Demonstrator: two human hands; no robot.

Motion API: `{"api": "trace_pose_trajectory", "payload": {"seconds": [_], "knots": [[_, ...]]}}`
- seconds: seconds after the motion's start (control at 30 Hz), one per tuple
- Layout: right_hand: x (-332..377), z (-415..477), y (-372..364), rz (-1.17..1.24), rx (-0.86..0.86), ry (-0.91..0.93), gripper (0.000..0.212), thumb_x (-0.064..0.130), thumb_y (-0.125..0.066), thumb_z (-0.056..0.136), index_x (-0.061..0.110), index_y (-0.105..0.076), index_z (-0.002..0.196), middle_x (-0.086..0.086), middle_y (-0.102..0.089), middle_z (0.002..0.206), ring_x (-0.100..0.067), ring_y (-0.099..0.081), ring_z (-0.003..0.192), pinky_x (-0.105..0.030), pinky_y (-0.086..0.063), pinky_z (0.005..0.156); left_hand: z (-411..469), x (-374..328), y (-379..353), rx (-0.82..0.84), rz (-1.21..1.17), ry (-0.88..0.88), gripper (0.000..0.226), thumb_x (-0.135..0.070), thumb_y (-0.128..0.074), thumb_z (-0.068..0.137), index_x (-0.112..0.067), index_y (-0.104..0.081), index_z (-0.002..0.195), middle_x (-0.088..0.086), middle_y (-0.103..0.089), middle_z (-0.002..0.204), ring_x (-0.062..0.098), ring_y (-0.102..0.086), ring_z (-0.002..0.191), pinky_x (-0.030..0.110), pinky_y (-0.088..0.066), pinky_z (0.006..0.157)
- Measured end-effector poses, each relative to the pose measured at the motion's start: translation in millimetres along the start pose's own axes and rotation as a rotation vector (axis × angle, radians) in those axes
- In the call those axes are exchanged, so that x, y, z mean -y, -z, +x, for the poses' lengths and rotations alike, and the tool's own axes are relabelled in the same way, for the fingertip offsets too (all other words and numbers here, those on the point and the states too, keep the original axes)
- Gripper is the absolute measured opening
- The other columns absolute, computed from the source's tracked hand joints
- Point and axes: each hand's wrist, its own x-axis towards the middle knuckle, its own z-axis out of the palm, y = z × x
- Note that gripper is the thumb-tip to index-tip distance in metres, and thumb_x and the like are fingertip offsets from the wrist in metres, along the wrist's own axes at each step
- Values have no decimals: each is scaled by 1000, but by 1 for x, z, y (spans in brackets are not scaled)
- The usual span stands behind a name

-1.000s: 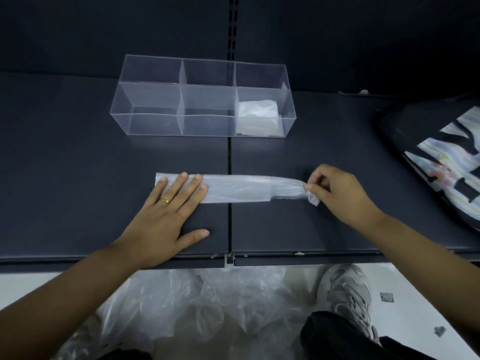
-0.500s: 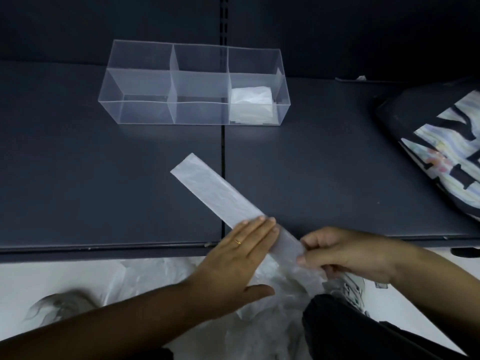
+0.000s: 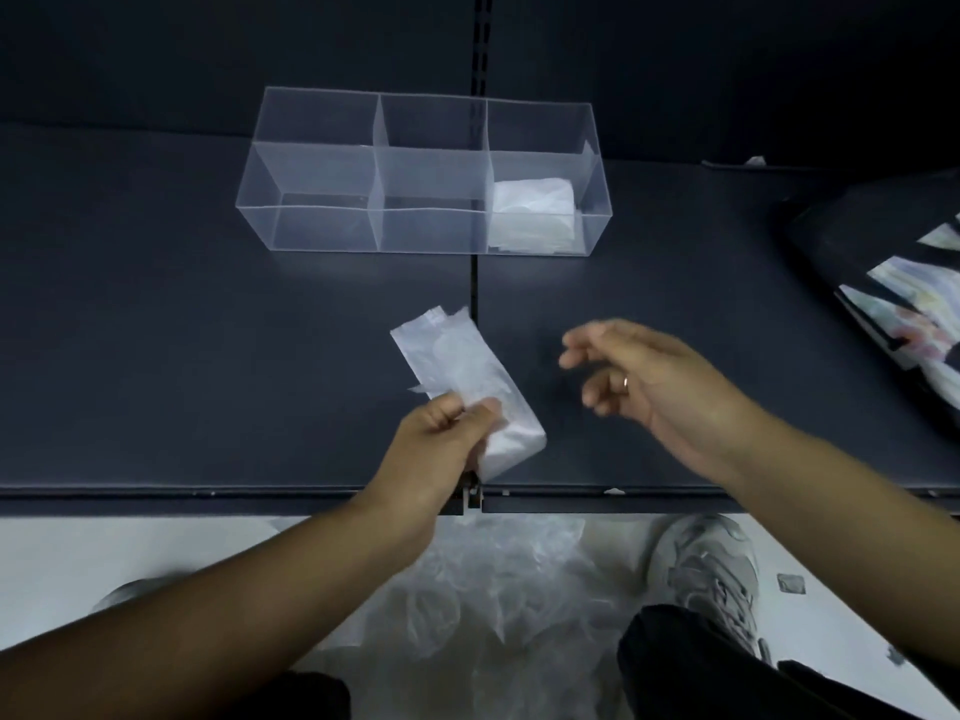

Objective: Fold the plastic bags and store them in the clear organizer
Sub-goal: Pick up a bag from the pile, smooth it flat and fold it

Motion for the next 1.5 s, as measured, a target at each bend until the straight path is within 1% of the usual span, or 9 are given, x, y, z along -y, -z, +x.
{"api": "trace_pose_trajectory", "payload": {"seconds": [0.23,0.4,0.6,0.87,1.0,1.13,1.2,1.37,1.5], "knots": [[-40,-7,-22,-148,203,-36,34,15,-69,86,18,-57,118,-2,-72,97,-13,-57,58,-23,-49,58,3,0,5,71,-46,-13,30,-23,-59,94,6,-61,99,18,-64,86,25,-64,84,38,-54,88],[-48,-4,-27,-271,132,-4,17,10,-69,85,17,-61,99,2,-69,70,-10,-58,52,-22,-48,49,5,2,6,73,-87,-12,17,-20,-59,93,-7,-68,87,1,-67,74,8,-65,71,21,-56,72],[-48,0,-29,-402,106,-10,15,10,-73,82,17,-61,86,0,-70,66,-8,-54,41,-17,-40,39,30,-15,13,-73,-120,10,10,-13,-60,93,-4,-62,91,9,-68,86,16,-69,78,21,-56,62],[-45,4,-28,-217,26,-142,13,9,-74,80,9,-65,90,-1,-69,64,-12,-56,42,-20,-36,37,67,-40,32,-200,-86,-17,8,-10,-60,94,-10,-64,87,11,-66,94,15,-67,70,20,-56,56],[-42,8,-28,-230,-11,-172,13,10,-76,79,11,-66,86,4,-65,56,-8,-54,40,-19,-36,36,68,-41,36,-239,-71,-108,14,-14,-57,95,-6,-59,106,8,-64,99,14,-66,77,22,-56,66],[-39,11,-31,-260,-46,-183,12,11,-77,77,13,-66,81,-1,-67,61,-7,-51,37,-18,-34,35,38,-33,44,-405,423,-612,38,-20,-60,92,-14,-46,126,-1,-50,123,4,-52,105,12,-40,93],[-37,11,-34,-273,-69,-178,13,12,-78,76,14,-66,78,-3,-66,61,-7,-50,36,-18,-33,35,16,-16,36,-271,737,-862,39,-24,-54,92,-12,-50,129,3,-48,132,12,-44,120,23,-33,106],[-33,11,-39,-279,-98,-179,12,16,-78,77,14,-66,79,-5,-64,61,-5,-47,35,-17,-33,36,-8,36,21,170,1307,-847,81,-62,-33,91,-13,-7,151,1,-5,159,10,8,145,26,8,117],[-31,4,-37,-188,-81,-307,9,14,-74,81,12,-67,86,6,-57,47,-3,-44,33,-15,-32,34,-3,36,29,129,1316,-935,71,-45,-61,88,-6,-39,143,9,-38,150,22,-32,140,42,-24,115]]}}
